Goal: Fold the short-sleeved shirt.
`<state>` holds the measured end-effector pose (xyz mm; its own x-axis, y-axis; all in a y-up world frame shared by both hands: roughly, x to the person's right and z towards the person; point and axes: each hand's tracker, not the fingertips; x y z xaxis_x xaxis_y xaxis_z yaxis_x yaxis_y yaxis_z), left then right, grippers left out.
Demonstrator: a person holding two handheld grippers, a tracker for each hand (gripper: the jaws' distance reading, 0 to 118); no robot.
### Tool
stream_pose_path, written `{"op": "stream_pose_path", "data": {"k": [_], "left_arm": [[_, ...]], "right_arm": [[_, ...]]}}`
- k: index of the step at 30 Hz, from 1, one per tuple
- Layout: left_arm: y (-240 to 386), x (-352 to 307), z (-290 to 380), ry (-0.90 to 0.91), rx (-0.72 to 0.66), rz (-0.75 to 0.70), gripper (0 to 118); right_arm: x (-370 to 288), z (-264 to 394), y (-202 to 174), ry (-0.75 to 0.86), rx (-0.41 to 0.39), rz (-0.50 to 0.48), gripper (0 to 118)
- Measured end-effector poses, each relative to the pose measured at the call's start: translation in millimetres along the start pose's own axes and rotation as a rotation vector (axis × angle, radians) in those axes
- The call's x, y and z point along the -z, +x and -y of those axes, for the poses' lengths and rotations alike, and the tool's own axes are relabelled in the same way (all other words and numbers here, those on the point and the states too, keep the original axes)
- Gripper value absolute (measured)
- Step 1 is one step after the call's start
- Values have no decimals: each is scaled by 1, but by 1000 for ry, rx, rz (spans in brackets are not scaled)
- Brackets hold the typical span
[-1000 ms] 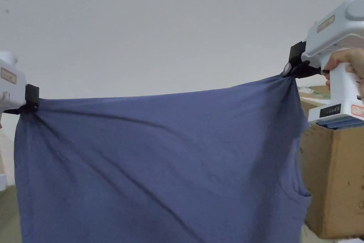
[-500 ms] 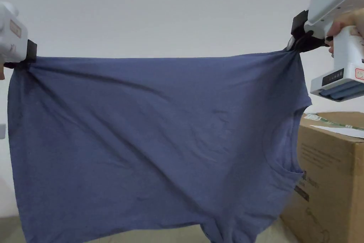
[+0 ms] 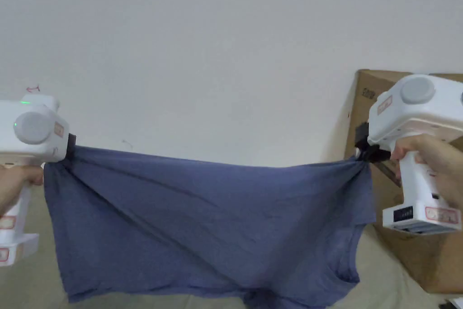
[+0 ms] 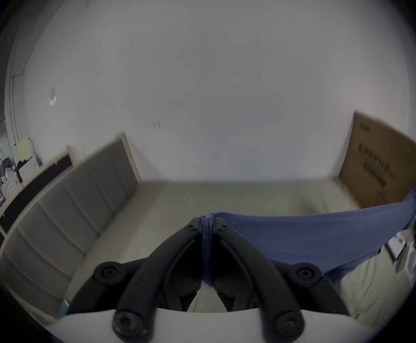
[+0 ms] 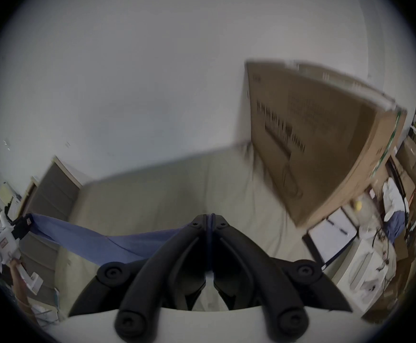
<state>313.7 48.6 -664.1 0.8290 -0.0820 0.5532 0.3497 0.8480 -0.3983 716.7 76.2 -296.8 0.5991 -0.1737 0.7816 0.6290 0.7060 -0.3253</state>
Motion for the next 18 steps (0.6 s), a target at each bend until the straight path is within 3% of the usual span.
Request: {"op": "stream_pose_path", "data": {"k": [6,10,13,18], "left_arm": [[5,91,147,-258,-5,4,5],[4,115,214,-388,-14,-28,5],[3,107,242,-405,-6,-34,5],[-19,59,254,-325,52,32,5]], "right_arm": [[136,109,17,-211,-15,73,3],[182,161,31,-309,25,73,3],[189,181,38,-323,7,88,3],[128,208,49,-259,-60,1,3]]}}
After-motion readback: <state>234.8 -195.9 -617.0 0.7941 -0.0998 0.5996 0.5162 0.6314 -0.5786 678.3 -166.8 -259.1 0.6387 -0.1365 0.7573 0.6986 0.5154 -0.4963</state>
